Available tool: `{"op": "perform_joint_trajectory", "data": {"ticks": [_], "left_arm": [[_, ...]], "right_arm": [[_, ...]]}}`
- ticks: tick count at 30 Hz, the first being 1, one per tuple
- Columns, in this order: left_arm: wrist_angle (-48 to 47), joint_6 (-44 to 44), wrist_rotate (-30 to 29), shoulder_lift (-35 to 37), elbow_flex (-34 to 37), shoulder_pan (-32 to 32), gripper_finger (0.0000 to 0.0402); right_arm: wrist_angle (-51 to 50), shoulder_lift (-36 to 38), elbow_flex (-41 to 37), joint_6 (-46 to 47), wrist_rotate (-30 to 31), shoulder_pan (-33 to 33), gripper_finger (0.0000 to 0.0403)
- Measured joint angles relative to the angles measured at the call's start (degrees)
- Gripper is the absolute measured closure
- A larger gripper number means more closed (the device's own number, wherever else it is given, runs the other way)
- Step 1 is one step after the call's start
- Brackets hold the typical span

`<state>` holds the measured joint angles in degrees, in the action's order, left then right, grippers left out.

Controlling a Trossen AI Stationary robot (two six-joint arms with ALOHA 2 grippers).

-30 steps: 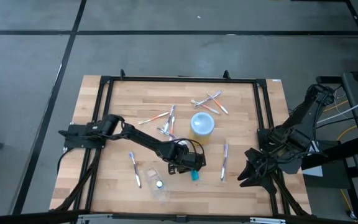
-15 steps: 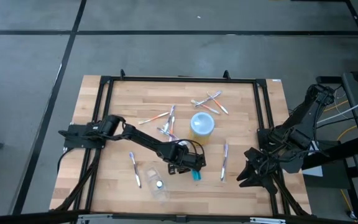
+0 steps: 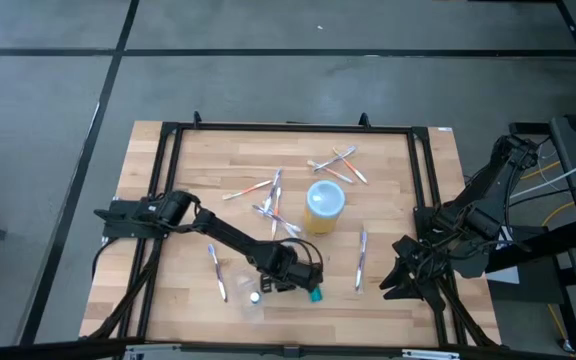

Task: Pick & Place toothbrushing station
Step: Put the mouthwash bottle into the middle part of the transparent organizer

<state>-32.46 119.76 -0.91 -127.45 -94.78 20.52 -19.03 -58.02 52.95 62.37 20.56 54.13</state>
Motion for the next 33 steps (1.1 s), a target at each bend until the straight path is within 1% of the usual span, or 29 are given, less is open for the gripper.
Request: {"op": "perform_joint_trajectory", "data": {"ticks": [3, 7, 9, 15, 19, 22, 27, 31, 33], "left_arm": [[2.06, -0.17, -5.59, 0.41, 0.29, 0.64, 0.0268], [5.37, -2.40, -16.30, 2.99, 0.23, 1.07, 0.0268], [5.44, -4.26, -19.41, 4.56, 0.20, 1.01, 0.0268], [5.62, -13.94, -23.82, 9.88, 0.20, 0.29, 0.0268], [5.10, -23.69, -28.22, 14.67, 0.09, 0.10, 0.0268], [3.22, -31.07, -30.07, 18.38, 0.09, 0.10, 0.0268], [-2.71, -40.45, -31.32, 24.14, 0.05, 0.79, 0.0268], [-9.02, -44.20, -33.14, 28.65, 0.04, 2.73, 0.0268], [-12.02, -45.79, -35.12, 30.71, 0.04, 4.23, 0.0268]], "right_arm": [[-0.02, -0.15, 0.00, -0.23, 0.00, -0.02, 0.0252], [-0.07, -1.28, 0.00, -0.47, -0.23, -0.02, 0.0252], [-0.15, -2.23, 0.00, -0.48, -0.44, -0.03, 0.0252], [0.41, -6.40, 0.00, 0.65, -0.88, -1.61, 0.0252], [0.42, -11.38, 0.00, 5.52, -2.11, -4.76, 0.0252], [0.42, -15.37, 0.00, 9.36, -3.39, -8.40, 0.0252], [0.39, -22.66, 0.00, 13.51, -8.84, -16.23, 0.0252], [0.26, -29.08, 0.00, 15.22, -13.36, -21.99, 0.0252], [0.25, -32.25, 0.00, 16.06, -16.55, -24.36, 0.0252]]}}
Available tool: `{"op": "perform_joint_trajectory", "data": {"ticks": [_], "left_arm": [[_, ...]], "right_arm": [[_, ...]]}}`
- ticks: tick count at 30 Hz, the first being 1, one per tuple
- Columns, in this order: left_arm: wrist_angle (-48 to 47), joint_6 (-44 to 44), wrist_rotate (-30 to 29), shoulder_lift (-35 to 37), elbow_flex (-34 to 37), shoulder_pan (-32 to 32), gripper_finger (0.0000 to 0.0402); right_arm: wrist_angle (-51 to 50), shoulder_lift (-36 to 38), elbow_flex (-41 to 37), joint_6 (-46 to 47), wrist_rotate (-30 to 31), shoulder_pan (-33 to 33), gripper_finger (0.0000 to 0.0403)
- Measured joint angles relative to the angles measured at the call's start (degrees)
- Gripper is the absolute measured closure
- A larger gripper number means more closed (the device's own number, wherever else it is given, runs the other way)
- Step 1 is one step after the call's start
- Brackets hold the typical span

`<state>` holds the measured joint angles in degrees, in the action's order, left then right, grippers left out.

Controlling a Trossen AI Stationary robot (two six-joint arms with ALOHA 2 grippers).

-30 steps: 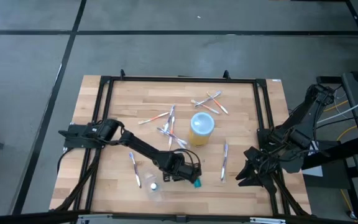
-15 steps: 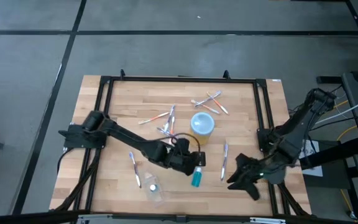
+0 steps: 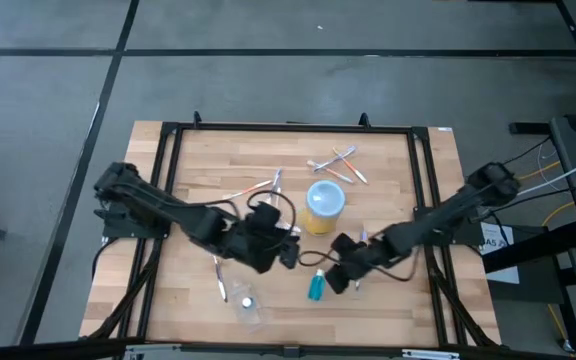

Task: Pick & Place toothbrushing station
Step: Put the mouthwash bottle into the middle part of the transparent organizer

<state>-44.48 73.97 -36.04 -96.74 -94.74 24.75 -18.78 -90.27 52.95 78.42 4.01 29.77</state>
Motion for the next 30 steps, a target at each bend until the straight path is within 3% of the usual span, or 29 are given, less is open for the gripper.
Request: {"op": "perform_joint_trajectory", "data": {"ticks": [6, 15, 22, 30], "left_arm": [[-5.55, -3.14, -7.63, 5.17, -0.02, 5.40, 0.0267], [-11.41, -2.75, -15.11, 7.81, -0.02, 11.67, 0.0267], [-13.08, -2.77, -15.33, 7.81, -0.02, 12.48, 0.0267], [-12.78, -3.11, -15.31, 7.81, -0.02, 13.18, 0.0267]], "right_arm": [[1.87, -7.45, -0.02, 4.08, -7.66, -3.71, 0.0252], [16.21, -8.64, 0.09, 14.76, -8.57, -2.17, 0.0252], [7.14, -9.94, 4.64, 15.85, -5.75, 0.21, 0.0252], [6.90, -17.17, 9.30, 14.95, -4.81, 0.74, 0.0252]]}}
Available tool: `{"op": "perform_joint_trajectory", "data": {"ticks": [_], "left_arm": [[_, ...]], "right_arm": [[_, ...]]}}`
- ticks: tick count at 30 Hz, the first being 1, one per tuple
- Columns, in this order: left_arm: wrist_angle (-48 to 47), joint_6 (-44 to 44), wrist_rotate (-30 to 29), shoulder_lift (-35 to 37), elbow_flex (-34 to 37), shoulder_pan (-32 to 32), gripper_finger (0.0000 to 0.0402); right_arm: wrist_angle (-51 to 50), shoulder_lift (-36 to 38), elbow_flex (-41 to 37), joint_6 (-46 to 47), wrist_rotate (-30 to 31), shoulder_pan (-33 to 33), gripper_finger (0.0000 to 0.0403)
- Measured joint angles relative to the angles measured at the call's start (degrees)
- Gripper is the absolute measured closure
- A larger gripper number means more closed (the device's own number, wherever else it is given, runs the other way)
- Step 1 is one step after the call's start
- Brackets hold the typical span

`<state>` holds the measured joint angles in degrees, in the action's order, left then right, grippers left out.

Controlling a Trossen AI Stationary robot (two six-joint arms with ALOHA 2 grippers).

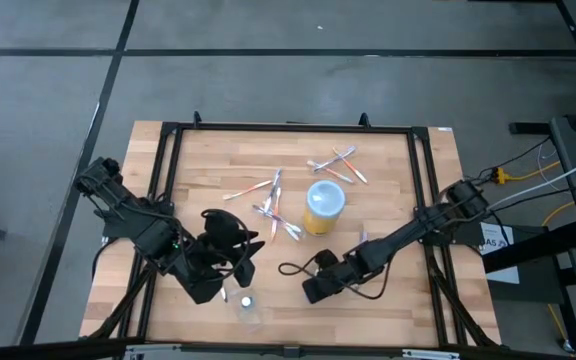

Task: Pick & Place toothbrushing station
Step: Put the mouthwash bottle into the middle part of the transparent organizer

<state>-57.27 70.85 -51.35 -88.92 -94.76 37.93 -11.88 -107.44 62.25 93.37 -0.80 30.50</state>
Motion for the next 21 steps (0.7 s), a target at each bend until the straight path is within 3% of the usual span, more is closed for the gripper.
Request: {"op": "perform_joint_trajectory", "data": {"ticks": [7, 13, 21], "left_arm": [[0.05, 2.37, 0.06, -0.01, 0.00, 0.66, 0.0267], [0.19, 4.02, 0.02, -0.02, 0.00, 1.24, 0.0267], [0.48, 5.97, -0.41, -0.04, 0.00, 2.35, 0.0267]], "right_arm": [[-0.71, -5.89, 10.36, -5.28, 2.50, 0.02, 0.0252], [-2.74, -12.04, 18.15, -11.32, 0.44, -0.51, 0.0252], [-7.90, -13.18, 19.19, -13.99, 1.51, -0.52, 0.0252]]}}
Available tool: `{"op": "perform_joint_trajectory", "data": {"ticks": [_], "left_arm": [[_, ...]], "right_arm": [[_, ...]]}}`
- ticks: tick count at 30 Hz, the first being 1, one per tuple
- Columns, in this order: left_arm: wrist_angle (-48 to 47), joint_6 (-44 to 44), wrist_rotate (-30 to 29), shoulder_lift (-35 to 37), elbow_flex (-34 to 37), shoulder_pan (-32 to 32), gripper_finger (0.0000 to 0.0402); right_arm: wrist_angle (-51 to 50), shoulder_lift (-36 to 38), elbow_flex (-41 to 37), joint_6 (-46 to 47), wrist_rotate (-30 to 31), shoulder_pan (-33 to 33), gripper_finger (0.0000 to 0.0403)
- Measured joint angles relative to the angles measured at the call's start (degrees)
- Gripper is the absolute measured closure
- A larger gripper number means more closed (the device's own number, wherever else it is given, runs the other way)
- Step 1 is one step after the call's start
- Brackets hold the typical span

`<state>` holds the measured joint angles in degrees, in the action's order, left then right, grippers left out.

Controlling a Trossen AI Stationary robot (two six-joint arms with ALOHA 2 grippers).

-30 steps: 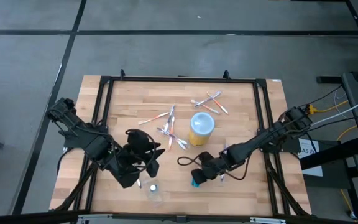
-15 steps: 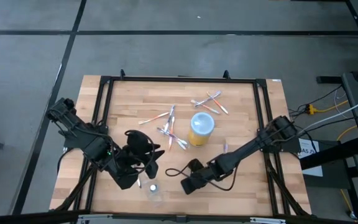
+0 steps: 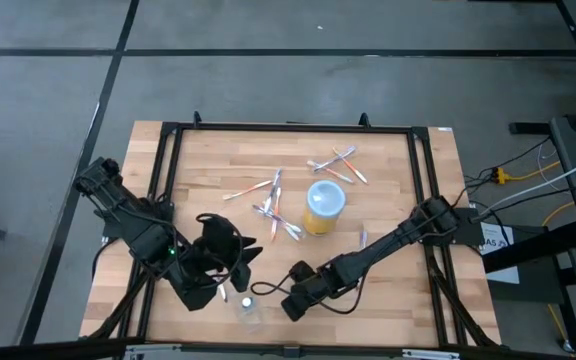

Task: Pick & Place toothbrushing station
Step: Put the mouthwash bottle into the middle part of the transparent organizer

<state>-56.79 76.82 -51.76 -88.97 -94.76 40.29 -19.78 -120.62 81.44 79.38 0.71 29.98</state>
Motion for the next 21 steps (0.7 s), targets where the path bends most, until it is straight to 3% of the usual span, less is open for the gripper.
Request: {"op": "perform_joint_trajectory", "data": {"ticks": [6, 12, 21], "left_arm": [[0.01, 0.56, -0.51, 0.00, 0.00, 0.07, 0.0267], [0.01, 0.56, -1.12, -0.02, 0.00, 0.07, 0.0268], [0.01, 0.56, -1.08, -0.04, 0.00, 0.14, 0.0268]], "right_arm": [[-0.51, 0.09, 5.05, -3.41, 2.57, 0.04, 0.0252], [-13.12, 0.13, 10.76, -8.32, 9.89, -0.40, 0.0252], [-16.14, -2.21, 10.83, -12.48, 10.08, -1.60, 0.0252]]}}
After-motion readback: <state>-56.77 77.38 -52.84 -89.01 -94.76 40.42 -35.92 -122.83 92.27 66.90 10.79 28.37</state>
